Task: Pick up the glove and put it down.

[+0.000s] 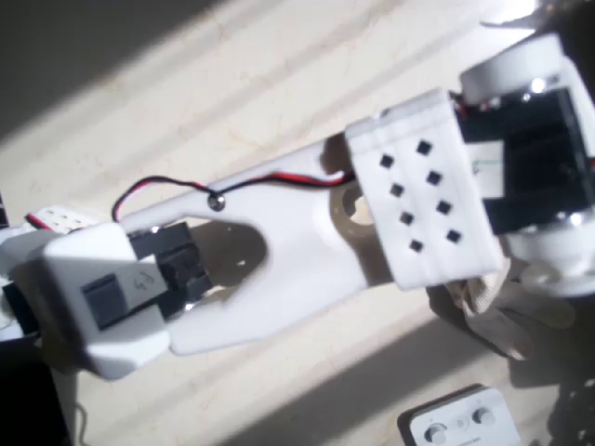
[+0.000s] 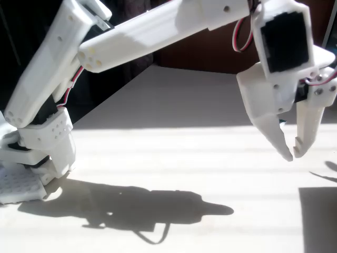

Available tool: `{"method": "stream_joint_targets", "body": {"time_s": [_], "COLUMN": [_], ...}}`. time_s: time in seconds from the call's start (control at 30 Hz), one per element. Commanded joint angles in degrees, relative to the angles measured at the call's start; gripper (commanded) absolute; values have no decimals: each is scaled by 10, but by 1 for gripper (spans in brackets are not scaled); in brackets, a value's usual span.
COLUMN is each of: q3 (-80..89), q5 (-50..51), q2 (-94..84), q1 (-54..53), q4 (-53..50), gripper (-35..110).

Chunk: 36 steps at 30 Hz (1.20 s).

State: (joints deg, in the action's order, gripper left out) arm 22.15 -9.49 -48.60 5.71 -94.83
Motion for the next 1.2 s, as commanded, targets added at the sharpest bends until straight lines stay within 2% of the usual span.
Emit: {"method": "stream_joint_targets", "body": {"time_s": [0.0, 0.23, 0.33, 0.5, 0.83, 1.17], "q3": [-20, -21, -13, 38, 380, 723], "q5": [4, -3, 2, 3, -4, -4], "q2": [-14, -21, -82, -185, -489, -746], "q1": [4, 3, 3, 3, 4, 4], "q4": [0, 4, 10, 84, 211, 225], "gripper": [0, 0, 0, 0, 0, 0]}}
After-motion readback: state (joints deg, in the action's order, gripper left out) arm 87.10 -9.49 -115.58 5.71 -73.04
